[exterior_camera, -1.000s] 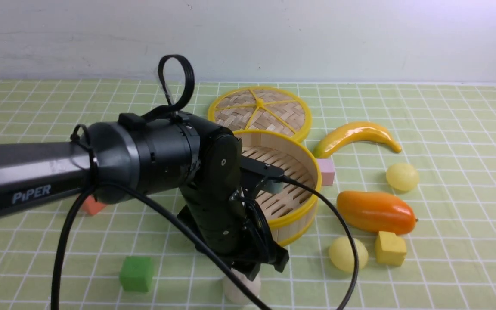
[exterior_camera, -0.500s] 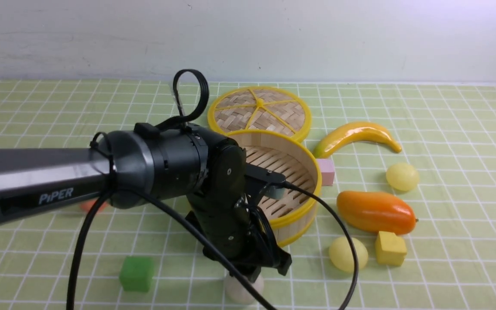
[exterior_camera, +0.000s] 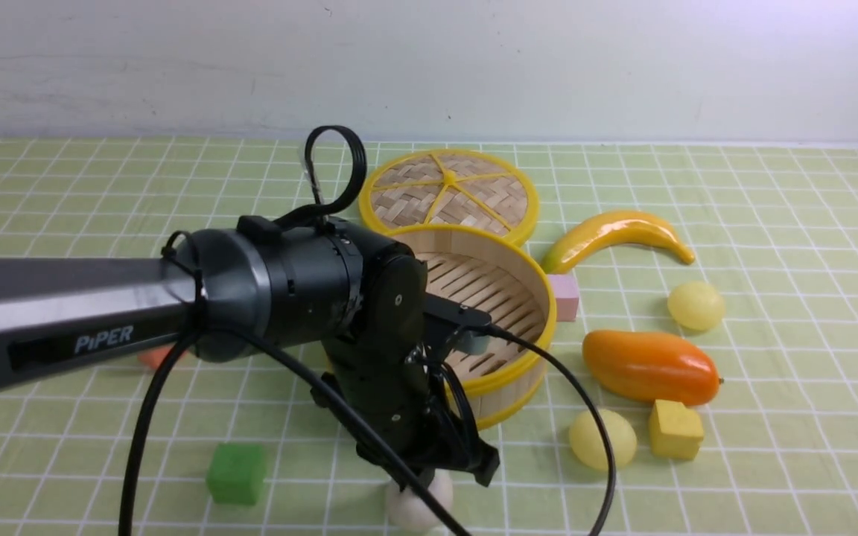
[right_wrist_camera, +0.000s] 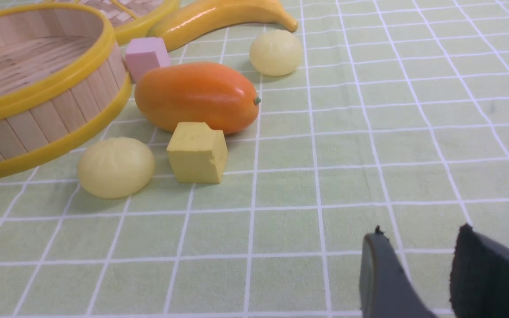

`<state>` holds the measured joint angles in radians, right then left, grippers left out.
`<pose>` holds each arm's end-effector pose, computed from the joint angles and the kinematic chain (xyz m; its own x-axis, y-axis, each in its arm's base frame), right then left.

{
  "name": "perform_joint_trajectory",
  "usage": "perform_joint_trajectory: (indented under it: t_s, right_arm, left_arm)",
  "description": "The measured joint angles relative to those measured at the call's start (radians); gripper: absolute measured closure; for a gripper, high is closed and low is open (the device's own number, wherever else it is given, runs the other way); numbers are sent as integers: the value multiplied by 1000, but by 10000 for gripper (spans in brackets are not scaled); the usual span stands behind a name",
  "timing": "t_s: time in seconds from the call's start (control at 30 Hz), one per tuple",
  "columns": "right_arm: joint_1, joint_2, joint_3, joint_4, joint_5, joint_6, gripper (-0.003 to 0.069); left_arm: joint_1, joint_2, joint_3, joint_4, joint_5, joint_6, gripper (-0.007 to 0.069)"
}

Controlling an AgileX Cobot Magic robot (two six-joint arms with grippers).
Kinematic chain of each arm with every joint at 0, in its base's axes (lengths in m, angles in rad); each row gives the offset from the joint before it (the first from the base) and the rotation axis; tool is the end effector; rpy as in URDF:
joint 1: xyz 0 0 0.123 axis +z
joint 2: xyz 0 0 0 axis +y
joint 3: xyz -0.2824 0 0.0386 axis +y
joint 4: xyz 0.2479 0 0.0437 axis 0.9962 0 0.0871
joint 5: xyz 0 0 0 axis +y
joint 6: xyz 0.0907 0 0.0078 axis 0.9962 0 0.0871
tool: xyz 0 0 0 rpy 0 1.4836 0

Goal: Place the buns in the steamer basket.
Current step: Use the left arm to grab a steamed stuffed bun, then use the left arm to put the steamed stuffed bun into the steamer

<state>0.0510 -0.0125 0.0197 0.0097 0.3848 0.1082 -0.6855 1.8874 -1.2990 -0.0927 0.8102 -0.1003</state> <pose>0.0521 0.0030 0.1725 -0.3040 0.1016 -0.9472 -0.0190 0.9935 0.1126 0.2891 -0.2443 0.1903 -0.8432 0.4788 -0.2445 0.5141 0.8512 -0.1062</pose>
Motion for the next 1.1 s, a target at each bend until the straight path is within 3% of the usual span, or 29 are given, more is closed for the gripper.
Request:
perform_joint_trajectory:
  t_s: [0.37, 0.53, 0.67, 0.9, 1.0, 1.1]
  right_arm:
    - [0, 0, 0, 0, 0, 0, 420]
    - [0, 0, 0, 0, 0, 0, 420]
    - [0, 0, 0, 0, 0, 0, 420]
    - [0, 0, 0, 0, 0, 0, 420]
    - [0, 0, 0, 0, 0, 0, 420]
    - [0, 0, 0, 0, 0, 0, 420]
  left_arm:
    - [0, -141, -46, -23, 142, 1, 637]
    - [0, -166, -174, 10, 62, 21, 637]
    - [0, -69, -289, 71, -3, 24, 637]
    - [15, 171, -460, 125, 50, 12, 636]
    - [43, 247, -525, 108, 88, 8, 610]
    - [62, 271, -565, 93, 115, 7, 532]
